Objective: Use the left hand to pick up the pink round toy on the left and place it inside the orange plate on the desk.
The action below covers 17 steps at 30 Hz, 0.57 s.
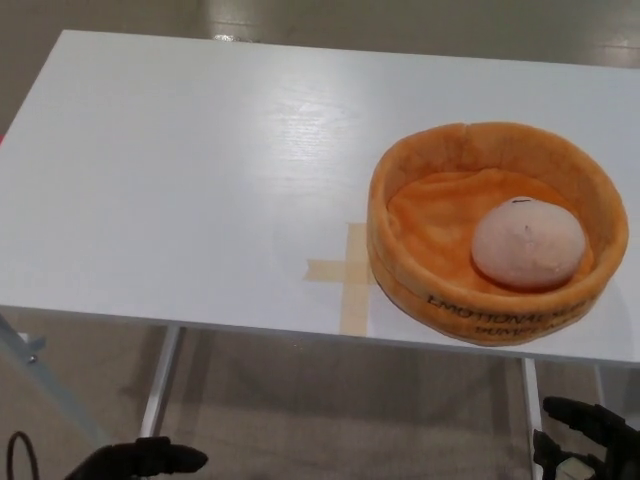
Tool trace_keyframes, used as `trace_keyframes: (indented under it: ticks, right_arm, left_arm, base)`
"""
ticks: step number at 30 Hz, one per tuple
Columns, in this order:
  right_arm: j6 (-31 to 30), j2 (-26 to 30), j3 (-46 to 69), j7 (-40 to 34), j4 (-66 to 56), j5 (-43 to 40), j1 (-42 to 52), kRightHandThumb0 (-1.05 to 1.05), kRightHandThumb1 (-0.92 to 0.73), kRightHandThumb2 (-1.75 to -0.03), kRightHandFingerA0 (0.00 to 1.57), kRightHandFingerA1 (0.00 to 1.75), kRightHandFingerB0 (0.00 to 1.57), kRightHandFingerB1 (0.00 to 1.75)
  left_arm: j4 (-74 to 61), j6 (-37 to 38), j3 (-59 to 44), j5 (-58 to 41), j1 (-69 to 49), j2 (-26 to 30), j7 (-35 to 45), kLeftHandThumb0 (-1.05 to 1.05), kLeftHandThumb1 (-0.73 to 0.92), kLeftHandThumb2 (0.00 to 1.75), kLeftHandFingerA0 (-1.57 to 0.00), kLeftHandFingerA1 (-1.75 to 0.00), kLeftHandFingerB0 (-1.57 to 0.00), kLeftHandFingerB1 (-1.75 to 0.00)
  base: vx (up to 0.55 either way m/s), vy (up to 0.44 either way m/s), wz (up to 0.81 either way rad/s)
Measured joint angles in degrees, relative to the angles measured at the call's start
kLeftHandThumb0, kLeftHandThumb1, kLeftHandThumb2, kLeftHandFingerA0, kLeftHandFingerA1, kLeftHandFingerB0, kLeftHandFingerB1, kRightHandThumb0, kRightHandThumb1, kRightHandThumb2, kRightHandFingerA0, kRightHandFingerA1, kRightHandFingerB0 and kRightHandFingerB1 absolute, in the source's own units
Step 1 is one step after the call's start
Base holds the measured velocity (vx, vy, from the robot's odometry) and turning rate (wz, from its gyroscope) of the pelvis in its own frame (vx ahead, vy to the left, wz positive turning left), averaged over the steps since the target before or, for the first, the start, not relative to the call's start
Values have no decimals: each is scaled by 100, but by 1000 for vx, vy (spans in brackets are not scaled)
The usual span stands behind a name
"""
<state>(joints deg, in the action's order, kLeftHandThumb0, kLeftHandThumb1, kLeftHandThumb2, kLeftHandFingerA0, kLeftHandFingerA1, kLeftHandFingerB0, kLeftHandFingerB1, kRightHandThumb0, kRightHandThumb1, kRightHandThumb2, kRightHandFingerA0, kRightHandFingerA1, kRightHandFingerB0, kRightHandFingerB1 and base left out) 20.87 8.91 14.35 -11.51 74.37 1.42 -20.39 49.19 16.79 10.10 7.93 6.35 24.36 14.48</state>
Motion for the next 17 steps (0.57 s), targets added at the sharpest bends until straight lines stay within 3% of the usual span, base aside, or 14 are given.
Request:
trace_keyframes:
  ticks: [3,4,5,6,9,12,13,17]
  right_arm:
    - [0,0,0,1,0,0,-1,-21,-58,-56,72,85,71,58]
    - [0,0,0,1,0,0,0,-26,-43,-83,78,90,66,70]
    - [0,0,0,0,1,0,0,-26,-43,-83,78,90,66,70]
    - [0,0,-2,1,1,1,0,-18,-55,-58,78,95,72,60]
    - [0,2,-9,1,3,4,2,-19,-58,-56,72,90,72,58]
    - [-2,2,0,10,8,-4,11,-20,-58,-57,72,90,72,59]
    - [-2,2,2,15,9,-6,16,-25,-44,-84,77,88,66,70]
    - [-4,7,2,38,22,-10,32,-25,-43,-83,78,91,67,70]
  left_arm:
    - [584,-15,23,88,202,-114,-297,-26,64,60,-47,-40,-51,-37]
    - [704,-15,25,105,243,-135,-359,-27,63,60,-46,-40,-50,-36]
    - [733,-15,26,108,251,-139,-372,-27,63,60,-46,-40,-50,-36]
    - [938,-15,27,132,317,-174,-498,-27,63,59,-46,-39,-49,-36]
    - [1423,-10,22,224,467,-281,-828,-28,63,60,-45,-39,-49,-36]
    - [1843,20,6,295,585,-357,-1166,-30,63,60,-46,-39,-49,-36]
    - [1898,29,4,313,599,-366,-1230,-31,63,59,-45,-38,-48,-36]
    - [2074,77,1,364,672,-393,-1433,-31,63,59,-45,-39,-48,-37]
  base:
    - [0,0,0]
    - [0,0,0]
    - [0,0,0]
    - [0,0,0]
    - [0,0,0]
    - [0,0,0]
    - [0,0,0]
    - [0,0,0]
